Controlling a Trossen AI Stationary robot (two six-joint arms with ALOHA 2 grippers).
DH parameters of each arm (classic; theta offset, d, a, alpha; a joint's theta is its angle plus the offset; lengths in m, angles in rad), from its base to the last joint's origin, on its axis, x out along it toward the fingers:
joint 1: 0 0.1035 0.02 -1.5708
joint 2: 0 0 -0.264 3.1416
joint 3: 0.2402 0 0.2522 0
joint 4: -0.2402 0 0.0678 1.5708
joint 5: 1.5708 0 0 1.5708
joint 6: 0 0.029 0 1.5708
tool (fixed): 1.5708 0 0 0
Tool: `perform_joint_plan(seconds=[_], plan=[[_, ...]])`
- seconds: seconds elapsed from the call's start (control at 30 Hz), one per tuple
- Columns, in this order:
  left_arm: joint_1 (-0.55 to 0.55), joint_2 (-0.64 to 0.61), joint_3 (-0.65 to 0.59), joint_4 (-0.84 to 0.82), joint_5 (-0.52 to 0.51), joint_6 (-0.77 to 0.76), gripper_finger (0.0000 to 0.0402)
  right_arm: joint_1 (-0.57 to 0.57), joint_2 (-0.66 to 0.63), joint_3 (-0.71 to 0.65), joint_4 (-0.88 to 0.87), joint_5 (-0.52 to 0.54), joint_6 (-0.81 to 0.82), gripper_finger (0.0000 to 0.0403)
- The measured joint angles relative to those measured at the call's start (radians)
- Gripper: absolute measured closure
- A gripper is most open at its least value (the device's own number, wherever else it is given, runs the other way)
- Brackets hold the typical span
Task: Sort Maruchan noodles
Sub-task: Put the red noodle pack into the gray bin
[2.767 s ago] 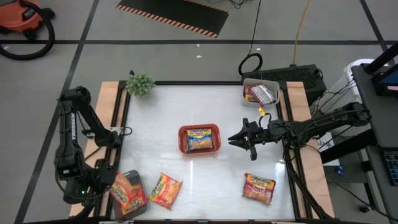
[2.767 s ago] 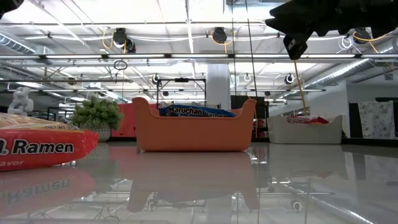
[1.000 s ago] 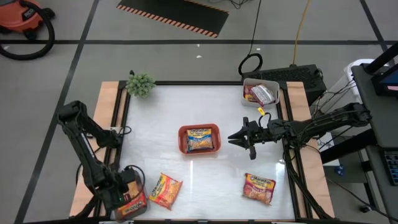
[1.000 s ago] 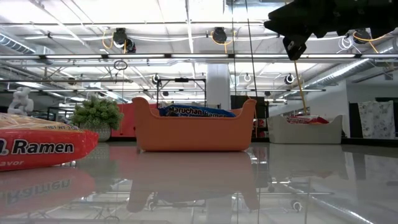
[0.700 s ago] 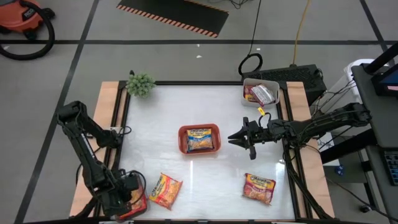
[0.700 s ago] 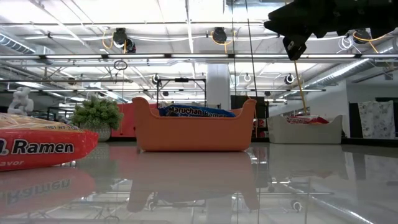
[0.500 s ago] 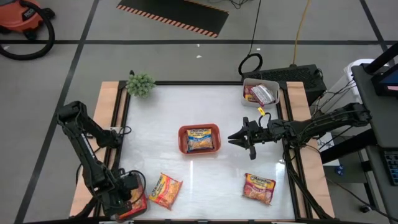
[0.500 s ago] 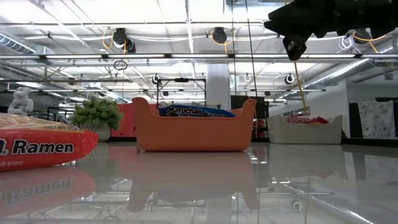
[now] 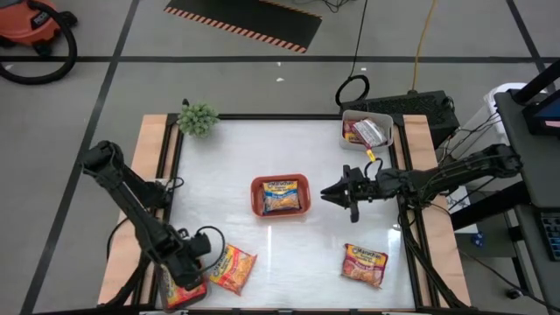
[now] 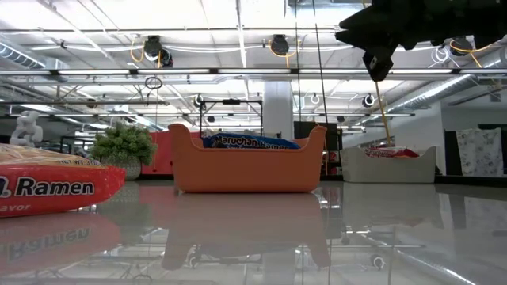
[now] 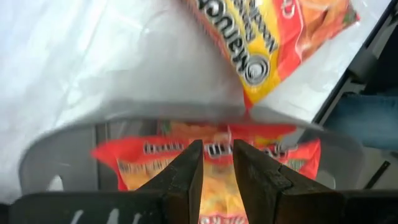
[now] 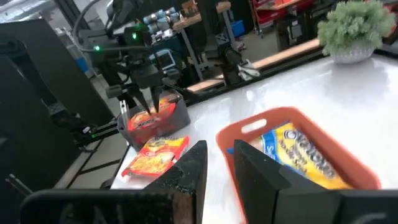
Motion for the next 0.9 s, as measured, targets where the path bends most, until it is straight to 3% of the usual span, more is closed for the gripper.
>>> perform_joint_plan(seconds=[0.23,0.6,0.73,0.9], plan=[[0.068,-0.003,0.000,0.006,0.000,0.145,0.0309,0.073,-0.001,0.000,-0.222,0.004,0.159,0.0328],[0.184,-0.010,0.000,0.033,-0.082,0.334,0.0309,0.377,0.000,0.000,-0.398,0.069,0.511,0.0328],[0.222,-0.010,0.000,0.214,-0.227,0.394,0.0309,0.499,0.000,0.029,-0.472,0.110,0.642,0.0328],[0.269,-0.008,0.000,0.484,-0.321,0.669,0.0309,0.637,0.045,0.150,-0.751,0.111,0.818,0.0328]])
